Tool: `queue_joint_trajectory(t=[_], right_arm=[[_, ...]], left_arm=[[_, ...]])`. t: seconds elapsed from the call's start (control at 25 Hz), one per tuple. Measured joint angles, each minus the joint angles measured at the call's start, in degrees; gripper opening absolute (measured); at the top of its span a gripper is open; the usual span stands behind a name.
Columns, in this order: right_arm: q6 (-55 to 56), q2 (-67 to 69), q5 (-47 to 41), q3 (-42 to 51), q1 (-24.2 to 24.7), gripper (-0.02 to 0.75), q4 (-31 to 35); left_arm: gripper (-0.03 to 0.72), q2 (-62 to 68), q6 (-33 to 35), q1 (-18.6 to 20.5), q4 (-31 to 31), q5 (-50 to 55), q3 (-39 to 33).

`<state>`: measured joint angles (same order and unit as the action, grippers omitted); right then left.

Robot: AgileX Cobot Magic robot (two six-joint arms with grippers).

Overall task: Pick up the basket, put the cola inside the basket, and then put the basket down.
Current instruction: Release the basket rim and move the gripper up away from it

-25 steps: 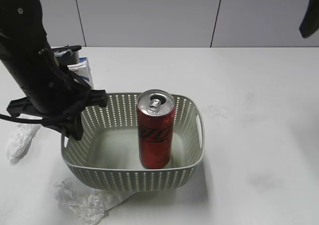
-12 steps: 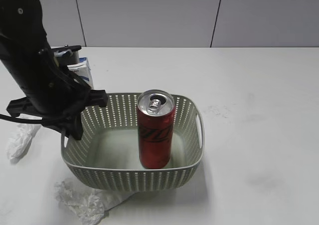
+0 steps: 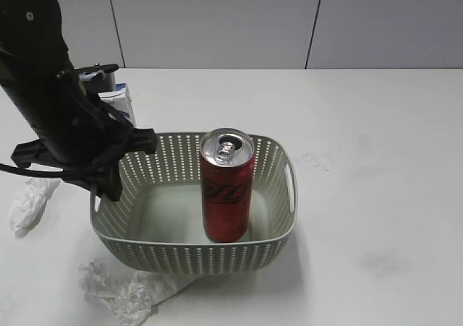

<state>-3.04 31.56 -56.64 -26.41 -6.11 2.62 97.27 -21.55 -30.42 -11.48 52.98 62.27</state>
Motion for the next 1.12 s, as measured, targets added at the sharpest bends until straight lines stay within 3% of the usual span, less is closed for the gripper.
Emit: queue_joint_trajectory(t=[0.64,0.96,1.12], right_arm=[[0.0,-30.6,2.4,2.6,0.0,0.592,0.0],[0.0,-31.8,2.4,2.6,0.0,0.592,-0.1],[0.0,-31.8,2.4,2.6,0.0,0.592,-0.2]], left_arm=[[-0.004,0.0,0.0,0.0,-0.3,-1.5,0.0],[-0.004,0.0,0.7,0.0,-0.4,-4.1,0.1],[-0.004,1.3,1.9,0.0,-0.4,-3.0,3.6]])
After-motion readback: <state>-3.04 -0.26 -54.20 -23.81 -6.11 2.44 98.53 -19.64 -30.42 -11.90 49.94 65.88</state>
